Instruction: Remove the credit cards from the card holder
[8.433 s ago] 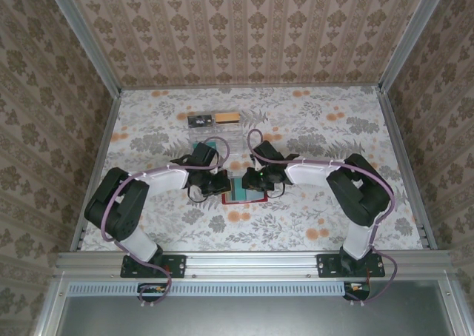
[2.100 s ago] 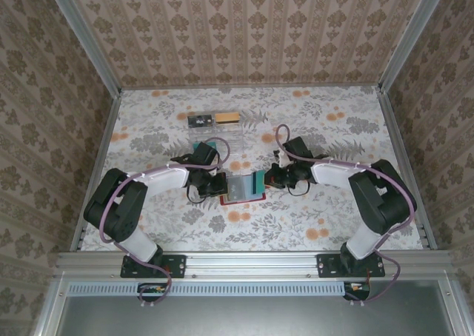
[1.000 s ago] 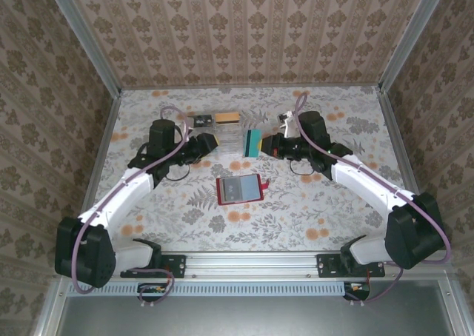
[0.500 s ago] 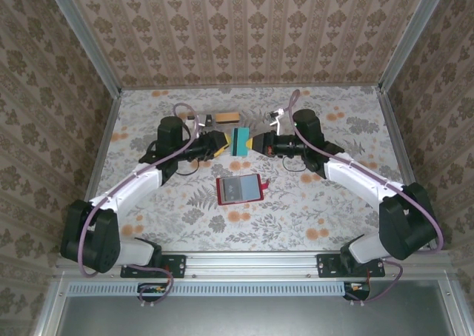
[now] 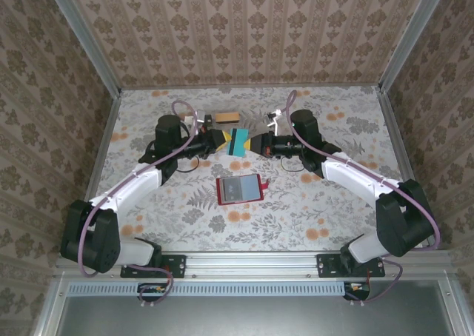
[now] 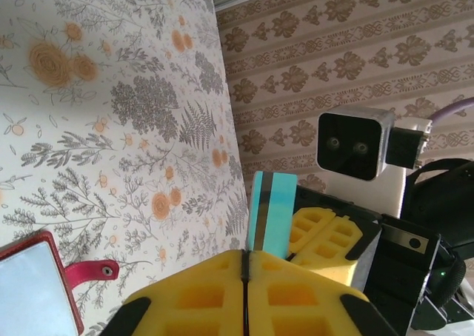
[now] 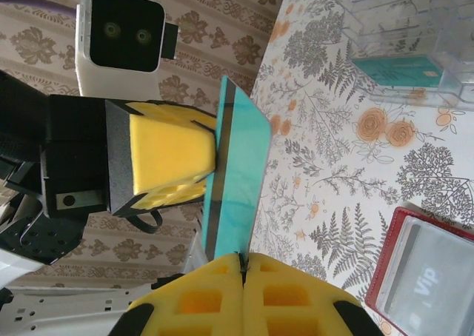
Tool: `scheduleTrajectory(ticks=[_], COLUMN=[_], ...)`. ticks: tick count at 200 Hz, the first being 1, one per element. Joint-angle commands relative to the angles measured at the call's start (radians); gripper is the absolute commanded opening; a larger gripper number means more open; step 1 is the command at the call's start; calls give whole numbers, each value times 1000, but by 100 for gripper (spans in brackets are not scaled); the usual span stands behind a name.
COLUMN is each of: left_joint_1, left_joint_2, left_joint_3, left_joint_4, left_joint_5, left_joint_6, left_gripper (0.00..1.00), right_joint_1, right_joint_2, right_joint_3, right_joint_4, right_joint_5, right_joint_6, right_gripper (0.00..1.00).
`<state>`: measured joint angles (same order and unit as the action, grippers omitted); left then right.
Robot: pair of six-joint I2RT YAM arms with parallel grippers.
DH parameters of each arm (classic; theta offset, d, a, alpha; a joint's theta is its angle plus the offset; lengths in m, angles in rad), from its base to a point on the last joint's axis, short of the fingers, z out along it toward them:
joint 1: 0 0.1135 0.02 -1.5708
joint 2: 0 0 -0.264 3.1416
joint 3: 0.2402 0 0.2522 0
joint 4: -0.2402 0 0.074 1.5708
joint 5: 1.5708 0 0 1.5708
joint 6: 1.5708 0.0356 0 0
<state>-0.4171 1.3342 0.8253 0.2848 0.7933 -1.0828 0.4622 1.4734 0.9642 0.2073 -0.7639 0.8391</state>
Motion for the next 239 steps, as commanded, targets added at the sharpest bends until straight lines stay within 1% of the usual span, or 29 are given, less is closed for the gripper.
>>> scheduleTrajectory(ticks=[1,14,18,28,43,47,64,72,84,92,101,104,113,131,142,165,186,193,213,228,239], left_joint_1=[-12,-11,-11,-11,-8,-4,9,12,14,15,16,16,15,14,15,2,-32,-33,-33,-33,-34], left_joint_2=[-17,-28,-32,-40,-54,-58,-74,-79,-82,-82,-78,-76,-72,-66,-66,-64,-53,-48,-34,-20,2], left_joint_3=[14,18,22,35,57,63,97,123,165,194,221,230,255,280,286,274,263,252,226,213,216], left_joint_4=[45,16,2,-45,-132,-161,-297,-381,-508,-585,-660,-676,-738,-789,-793,-758,-755,-744,-709,-686,-699], left_joint_5=[54,48,44,37,22,18,-20,-47,-102,-141,-215,-235,-298,-429,-496,-590,-644,-663,-706,-720,-711], left_joint_6=[-2,16,26,55,115,136,229,301,406,472,547,570,637,770,854,1101,1392,1467,1621,1717,1805], left_gripper=[0,0,0,0,0,0,0,0,0,0,0,0,0,0,0,0,0,0,0,0,0], right_joint_1=[11,11,10,9,5,2,-8,-14,-20,-24,-26,-27,-28,-31,-33,-42,-53,-56,-68,-76,-83], right_joint_2=[23,25,25,22,11,7,-16,-31,-56,-74,-76,-108,-133,-177,-204,-260,-300,-311,-334,-345,-353], right_joint_3=[30,32,32,32,33,31,28,27,23,21,19,20,21,19,19,16,9,4,-8,-13,-19], right_joint_4=[29,16,11,-10,-45,-55,-112,-139,-175,-202,-231,-239,-272,-326,-358,-405,-426,-427,-430,-435,-434], right_joint_5=[-20,-12,-9,8,20,21,53,70,93,110,130,137,160,206,238,286,312,318,325,327,329], right_joint_6=[1,-6,-9,-18,-40,-46,-69,-83,-106,-124,-143,-149,-172,-211,-234,-273,-296,-298,-305,-309,-309], right_gripper=[3,15,21,44,47,50,76,85,92,94,99,100,100,100,100,100,100,100,100,100,100])
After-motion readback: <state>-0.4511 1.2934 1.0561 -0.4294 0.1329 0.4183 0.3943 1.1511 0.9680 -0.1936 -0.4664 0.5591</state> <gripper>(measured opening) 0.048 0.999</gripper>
